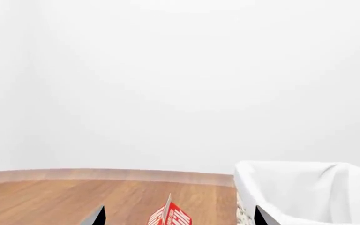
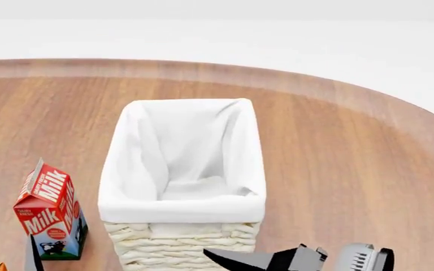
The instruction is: Pick up the alphabet soup, and put it in the basket.
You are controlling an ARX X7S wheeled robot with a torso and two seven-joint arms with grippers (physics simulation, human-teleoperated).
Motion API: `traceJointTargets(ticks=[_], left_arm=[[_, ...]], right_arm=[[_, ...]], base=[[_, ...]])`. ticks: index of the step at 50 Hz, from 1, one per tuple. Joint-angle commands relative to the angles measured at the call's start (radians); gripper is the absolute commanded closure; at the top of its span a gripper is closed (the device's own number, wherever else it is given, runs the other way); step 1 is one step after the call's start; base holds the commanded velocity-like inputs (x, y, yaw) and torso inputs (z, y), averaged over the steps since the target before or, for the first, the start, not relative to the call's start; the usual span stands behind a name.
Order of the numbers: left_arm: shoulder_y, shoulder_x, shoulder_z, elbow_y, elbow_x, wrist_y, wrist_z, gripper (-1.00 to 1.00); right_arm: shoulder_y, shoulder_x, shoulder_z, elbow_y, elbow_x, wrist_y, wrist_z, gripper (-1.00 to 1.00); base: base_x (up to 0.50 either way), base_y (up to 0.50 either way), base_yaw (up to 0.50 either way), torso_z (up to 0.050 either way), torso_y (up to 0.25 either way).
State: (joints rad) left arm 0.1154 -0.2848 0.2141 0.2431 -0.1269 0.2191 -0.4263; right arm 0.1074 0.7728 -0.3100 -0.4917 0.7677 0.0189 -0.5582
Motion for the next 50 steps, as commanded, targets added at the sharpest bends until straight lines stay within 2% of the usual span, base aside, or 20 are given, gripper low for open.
traceJointTargets(ticks=[1, 24, 50], left_arm=[[0.001, -0.004, 0.004, 0.006, 0.001, -0.003, -0.006, -1.00], [-0.005, -0.011, 0.010, 0.012, -0.004, -0.010, -0.013, -1.00], [-0.001, -0.017, 0.020, 0.012, -0.001, -0.006, -0.023, -1.00]], right_arm=[[-0.022, 0.041, -0.044, -0.043, -0.015, -0.009, -0.094, -1.00], [-0.055, 0.092, -0.089, -0.130, -0.040, 0.004, -0.139, -1.00], [-0.067, 0.088, -0.171, -0.088, -0.178, 0.051, -0.148, -1.00]], base=[[0.00, 0.00, 0.00, 0.000, 0.000], [0.00, 0.00, 0.00, 0.000, 0.000], [0.00, 0.00, 0.00, 0.000, 0.000]])
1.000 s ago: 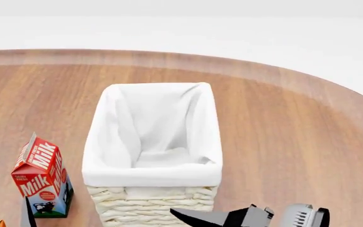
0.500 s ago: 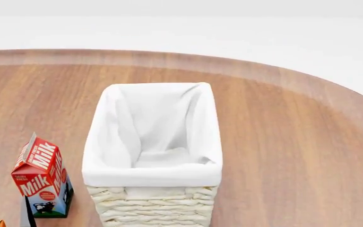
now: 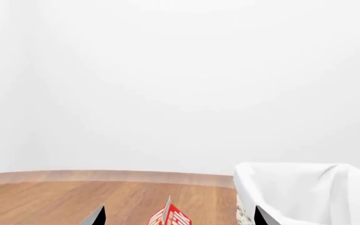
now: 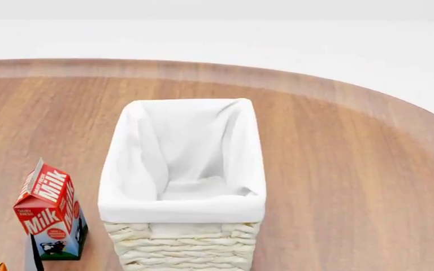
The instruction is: Pick up the alphabet soup, and put it in the basket.
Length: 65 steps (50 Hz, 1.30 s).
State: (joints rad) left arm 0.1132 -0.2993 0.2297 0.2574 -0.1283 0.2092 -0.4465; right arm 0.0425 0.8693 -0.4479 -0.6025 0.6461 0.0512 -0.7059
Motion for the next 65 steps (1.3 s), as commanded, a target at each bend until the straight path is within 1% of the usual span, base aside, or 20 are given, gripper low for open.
traceJointTargets(ticks=[1, 11, 15, 21, 34, 45, 65], left_arm=[[0.002, -0.003, 0.004, -0.002, 0.001, 0.004, -0.004, -1.00], [0.004, -0.006, 0.007, -0.002, 0.000, 0.009, -0.007, -1.00], [0.006, -0.006, 0.011, 0.003, 0.001, 0.008, -0.007, -1.00], [0.011, -0.010, 0.009, 0.010, -0.002, 0.008, -0.011, -1.00], [0.009, -0.013, 0.014, 0.011, -0.001, 0.008, -0.015, -1.00], [-0.001, -0.013, 0.020, 0.002, 0.001, 0.005, -0.016, -1.00], [0.000, -0.016, 0.027, 0.000, 0.002, 0.010, -0.023, -1.00]], right_arm=[[0.000, -0.014, -0.040, 0.030, -0.070, 0.023, 0.003, -1.00], [-0.012, -0.017, -0.047, 0.049, -0.084, 0.016, 0.005, -1.00], [-0.009, -0.018, -0.056, 0.049, -0.100, 0.030, 0.011, -1.00], [-0.003, -0.029, -0.089, 0.067, -0.172, 0.060, 0.031, -1.00], [0.012, -0.024, -0.105, 0.051, -0.188, 0.098, 0.039, -1.00], [0.029, -0.041, -0.131, 0.080, -0.228, 0.125, 0.045, -1.00], [0.031, -0.062, -0.160, 0.126, -0.271, 0.119, 0.046, -1.00]], base=[[0.00, 0.00, 0.00, 0.000, 0.000], [0.00, 0.00, 0.00, 0.000, 0.000], [0.00, 0.00, 0.00, 0.000, 0.000], [0.00, 0.00, 0.00, 0.000, 0.000], [0.00, 0.00, 0.00, 0.000, 0.000], [0.00, 0.00, 0.00, 0.000, 0.000], [0.00, 0.00, 0.00, 0.000, 0.000]])
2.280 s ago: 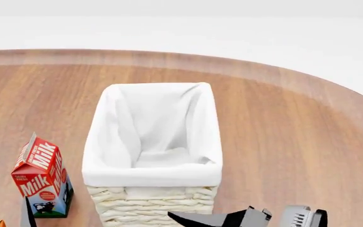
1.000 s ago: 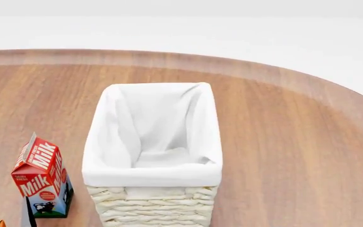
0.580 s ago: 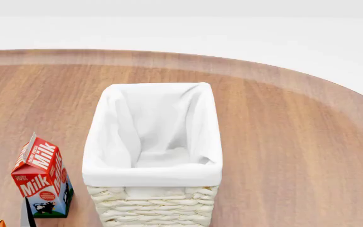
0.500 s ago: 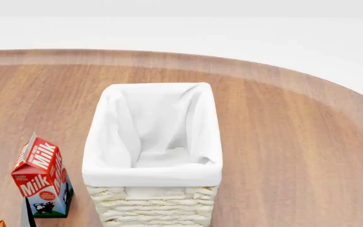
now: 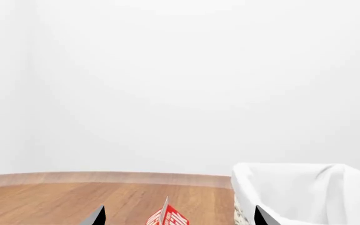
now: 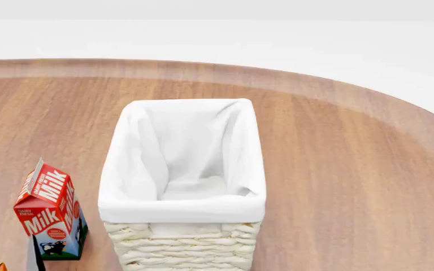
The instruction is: Pick up the alphabet soup, and put it in the basket.
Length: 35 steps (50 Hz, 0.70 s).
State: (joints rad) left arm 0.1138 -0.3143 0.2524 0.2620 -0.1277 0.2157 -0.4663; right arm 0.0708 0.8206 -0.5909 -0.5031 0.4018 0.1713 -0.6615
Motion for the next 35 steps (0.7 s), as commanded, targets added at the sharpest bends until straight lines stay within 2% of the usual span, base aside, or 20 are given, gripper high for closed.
traceJointTargets(ticks=[1, 35], left_arm=[[-0.001, -0.001, 0.005, -0.005, 0.001, 0.005, -0.003, -1.00], [-0.009, -0.010, 0.013, -0.009, -0.004, -0.002, -0.010, -1.00]], right_arm=[[0.003, -0.014, -0.018, 0.029, -0.027, -0.001, 0.002, -1.00], [0.040, -0.070, -0.085, 0.108, -0.079, 0.022, -0.024, -1.00]], base=[[0.00, 0.00, 0.00, 0.000, 0.000], [0.00, 0.00, 0.00, 0.000, 0.000]])
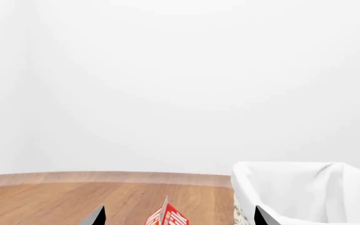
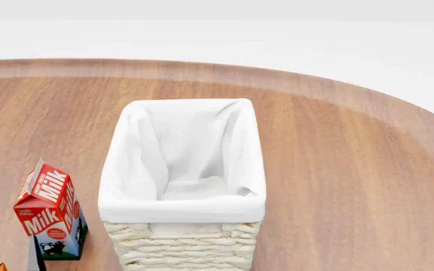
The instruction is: Pick up the alphabet soup, and put it in the basket.
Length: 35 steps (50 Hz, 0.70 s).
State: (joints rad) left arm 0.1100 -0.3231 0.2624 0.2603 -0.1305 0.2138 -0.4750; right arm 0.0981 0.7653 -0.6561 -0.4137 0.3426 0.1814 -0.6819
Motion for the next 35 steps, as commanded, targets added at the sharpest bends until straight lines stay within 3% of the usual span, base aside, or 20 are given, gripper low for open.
traceJointTargets(ticks=[1, 35], left_arm=[[-0.005, -0.002, 0.003, -0.008, -0.002, 0.001, -0.002, -1.00], [-0.001, -0.011, 0.009, -0.004, -0.003, 0.008, -0.012, -1.00]], right_arm=[[0.014, -0.015, -0.021, 0.018, -0.020, 0.014, -0.003, -1.00], [0.062, -0.072, -0.092, 0.089, -0.097, 0.048, -0.014, -1.00]], base=[[0.00, 0.00, 0.00, 0.000, 0.000], [0.00, 0.00, 0.00, 0.000, 0.000]])
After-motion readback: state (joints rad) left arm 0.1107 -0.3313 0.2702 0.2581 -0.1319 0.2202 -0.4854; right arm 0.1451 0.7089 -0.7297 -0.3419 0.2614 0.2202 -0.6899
